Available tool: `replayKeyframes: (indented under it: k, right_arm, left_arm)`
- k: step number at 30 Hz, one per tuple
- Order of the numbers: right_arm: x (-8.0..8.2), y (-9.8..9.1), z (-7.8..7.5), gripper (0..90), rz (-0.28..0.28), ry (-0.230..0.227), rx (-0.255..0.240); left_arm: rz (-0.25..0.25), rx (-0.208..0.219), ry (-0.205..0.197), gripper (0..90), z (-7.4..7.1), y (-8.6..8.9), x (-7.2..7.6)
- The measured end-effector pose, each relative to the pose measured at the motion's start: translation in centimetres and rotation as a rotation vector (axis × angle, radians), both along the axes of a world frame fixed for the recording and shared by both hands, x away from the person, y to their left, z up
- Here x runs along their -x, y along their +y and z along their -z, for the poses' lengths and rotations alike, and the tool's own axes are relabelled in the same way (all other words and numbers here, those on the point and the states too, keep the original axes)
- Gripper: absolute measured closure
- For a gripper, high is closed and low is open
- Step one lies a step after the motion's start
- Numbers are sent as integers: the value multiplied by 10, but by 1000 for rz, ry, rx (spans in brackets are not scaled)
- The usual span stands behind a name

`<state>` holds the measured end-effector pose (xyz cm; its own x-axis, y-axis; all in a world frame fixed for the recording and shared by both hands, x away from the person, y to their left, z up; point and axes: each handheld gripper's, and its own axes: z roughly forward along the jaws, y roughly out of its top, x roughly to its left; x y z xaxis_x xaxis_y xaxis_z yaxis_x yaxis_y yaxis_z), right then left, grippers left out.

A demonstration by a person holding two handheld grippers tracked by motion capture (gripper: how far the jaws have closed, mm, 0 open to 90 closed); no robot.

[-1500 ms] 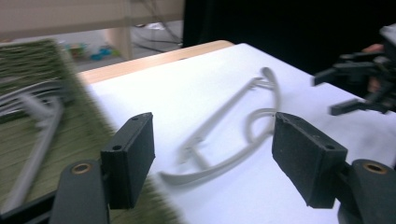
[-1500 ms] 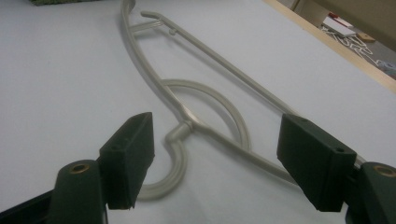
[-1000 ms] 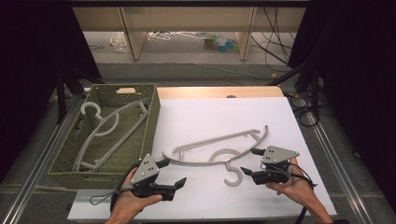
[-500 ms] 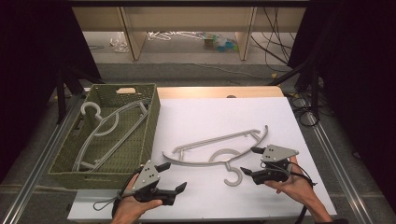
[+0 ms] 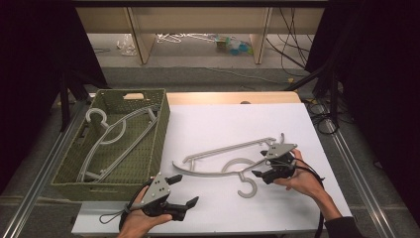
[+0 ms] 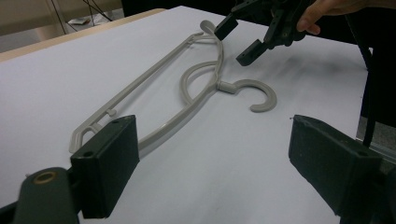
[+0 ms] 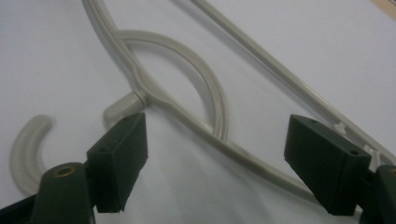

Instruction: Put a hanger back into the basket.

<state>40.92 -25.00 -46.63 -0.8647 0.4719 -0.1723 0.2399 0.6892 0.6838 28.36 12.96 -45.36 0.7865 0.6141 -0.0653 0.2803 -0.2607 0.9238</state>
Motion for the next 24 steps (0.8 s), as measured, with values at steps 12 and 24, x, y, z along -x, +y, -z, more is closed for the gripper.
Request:
replayKeyframes:
  k: [12, 24]
  right_arm:
    - [-23, 1, 19, 285, 1, 140, -2]
    - [-8, 4, 10, 522, -93, 194, 80]
  left_arm:
    - [35, -10, 19, 167, 2, -3, 0]
    - [37, -23, 21, 171, 3, 0, 1]
